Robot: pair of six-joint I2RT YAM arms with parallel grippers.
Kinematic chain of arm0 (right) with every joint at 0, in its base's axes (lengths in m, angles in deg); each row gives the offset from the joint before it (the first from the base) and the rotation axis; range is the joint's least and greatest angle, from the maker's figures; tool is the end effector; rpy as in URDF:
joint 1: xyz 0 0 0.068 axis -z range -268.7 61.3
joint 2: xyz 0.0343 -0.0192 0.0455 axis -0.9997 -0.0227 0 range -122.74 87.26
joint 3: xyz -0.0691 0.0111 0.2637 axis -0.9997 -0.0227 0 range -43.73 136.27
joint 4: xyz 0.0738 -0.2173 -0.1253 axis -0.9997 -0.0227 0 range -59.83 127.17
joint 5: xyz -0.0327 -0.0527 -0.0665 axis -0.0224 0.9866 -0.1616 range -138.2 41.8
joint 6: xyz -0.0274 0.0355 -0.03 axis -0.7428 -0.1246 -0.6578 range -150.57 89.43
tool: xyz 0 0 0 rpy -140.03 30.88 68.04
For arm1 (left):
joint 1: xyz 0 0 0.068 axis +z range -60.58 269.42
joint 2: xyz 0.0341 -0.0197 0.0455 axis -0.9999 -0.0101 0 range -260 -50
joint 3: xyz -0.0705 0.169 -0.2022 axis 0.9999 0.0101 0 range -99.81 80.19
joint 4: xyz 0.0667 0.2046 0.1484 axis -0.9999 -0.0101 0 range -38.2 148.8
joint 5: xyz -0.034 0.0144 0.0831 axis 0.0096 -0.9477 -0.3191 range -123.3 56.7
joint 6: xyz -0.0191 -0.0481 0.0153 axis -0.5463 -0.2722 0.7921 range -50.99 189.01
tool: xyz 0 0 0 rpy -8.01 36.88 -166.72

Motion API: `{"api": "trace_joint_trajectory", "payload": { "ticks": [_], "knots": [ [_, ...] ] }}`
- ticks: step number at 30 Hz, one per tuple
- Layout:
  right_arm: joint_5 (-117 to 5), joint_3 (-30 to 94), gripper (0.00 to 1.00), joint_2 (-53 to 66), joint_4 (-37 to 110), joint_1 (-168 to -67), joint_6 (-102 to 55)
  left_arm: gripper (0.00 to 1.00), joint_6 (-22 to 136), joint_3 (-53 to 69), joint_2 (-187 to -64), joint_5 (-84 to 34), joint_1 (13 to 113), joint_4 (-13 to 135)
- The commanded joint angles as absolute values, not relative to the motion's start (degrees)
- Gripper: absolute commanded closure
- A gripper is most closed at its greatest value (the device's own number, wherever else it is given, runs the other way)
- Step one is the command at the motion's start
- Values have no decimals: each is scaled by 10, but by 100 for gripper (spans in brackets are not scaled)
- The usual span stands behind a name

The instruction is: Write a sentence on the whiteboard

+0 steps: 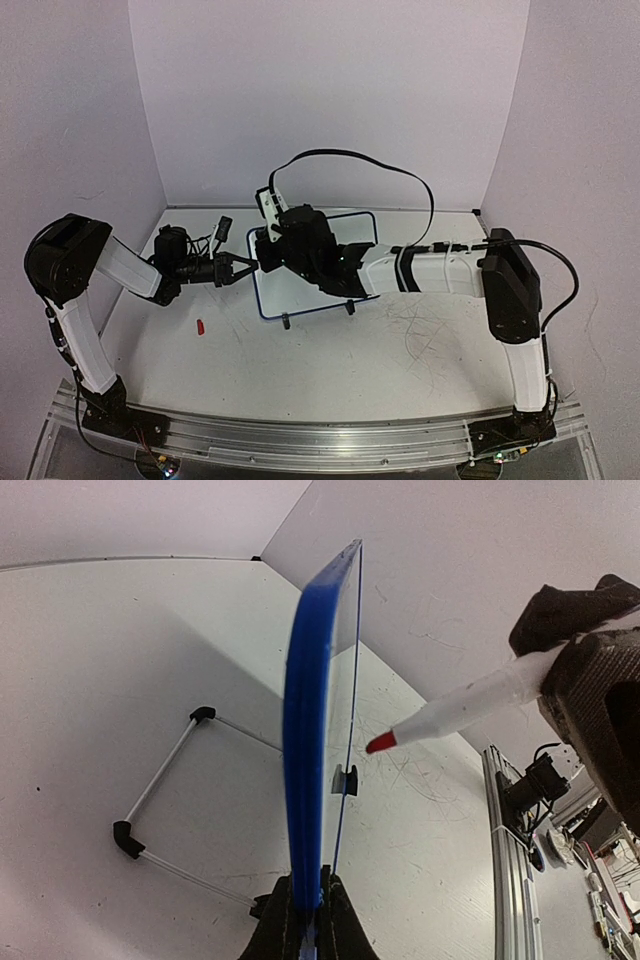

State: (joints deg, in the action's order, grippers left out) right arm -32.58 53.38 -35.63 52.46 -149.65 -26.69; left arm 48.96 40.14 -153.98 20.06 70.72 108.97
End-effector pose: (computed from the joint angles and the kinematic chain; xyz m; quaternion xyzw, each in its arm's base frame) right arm 0.2592 0.4469 0.2629 -0.2875 0.7106 0.2514 0.5909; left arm 0.3110 -0.1354 0.1533 0.2689 0.7061 -0.5163 0.4031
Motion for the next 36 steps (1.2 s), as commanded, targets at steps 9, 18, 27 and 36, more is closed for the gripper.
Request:
{"api": "trace_joint_trajectory", "payload": {
  "ticks": [9,18,27,36],
  "knots": [
    [-309,572,100,-373,530,-1494,-271,100,501,398,-1534,184,706,1091],
    [-303,572,100,-377,528,-1492,-267,100,501,397,-1534,186,706,1090],
    [-302,581,100,-388,524,-1489,-267,100,500,396,-1534,188,706,1090],
    [-294,583,100,-392,514,-1490,-264,100,500,396,-1534,189,706,1090]
  ]
}}
